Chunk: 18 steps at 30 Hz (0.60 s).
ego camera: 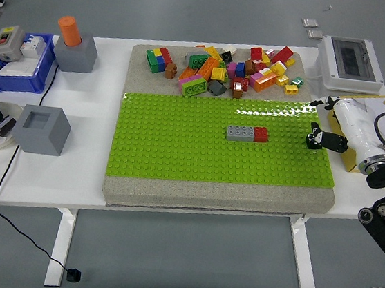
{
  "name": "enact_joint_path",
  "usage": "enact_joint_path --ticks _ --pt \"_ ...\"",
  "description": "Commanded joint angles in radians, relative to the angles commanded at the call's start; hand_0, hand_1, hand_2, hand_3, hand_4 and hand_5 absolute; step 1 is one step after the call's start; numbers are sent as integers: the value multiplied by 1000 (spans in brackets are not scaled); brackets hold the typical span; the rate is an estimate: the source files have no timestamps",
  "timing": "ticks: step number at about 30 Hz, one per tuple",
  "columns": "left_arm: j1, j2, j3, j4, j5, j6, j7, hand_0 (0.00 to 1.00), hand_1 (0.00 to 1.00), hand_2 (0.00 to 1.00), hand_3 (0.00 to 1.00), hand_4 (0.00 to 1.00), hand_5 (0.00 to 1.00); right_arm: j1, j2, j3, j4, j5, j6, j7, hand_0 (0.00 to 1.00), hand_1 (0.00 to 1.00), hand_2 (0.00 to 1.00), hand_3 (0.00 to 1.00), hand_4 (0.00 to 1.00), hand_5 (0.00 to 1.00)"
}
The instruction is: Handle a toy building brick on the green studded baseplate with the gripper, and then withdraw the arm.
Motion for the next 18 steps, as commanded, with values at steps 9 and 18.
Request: enact_joint_path --ticks 9,18 --pt "2 -1 0 0 6 -3 4 770 752 694 574 998 798 -56 34 13 7 211 -92 118 405 525 710 693 704 182" --pt "1 1 -2 0 13 -6 10 770 753 695 580 998 801 -71 55 22 19 404 -109 158 413 530 703 683 704 202"
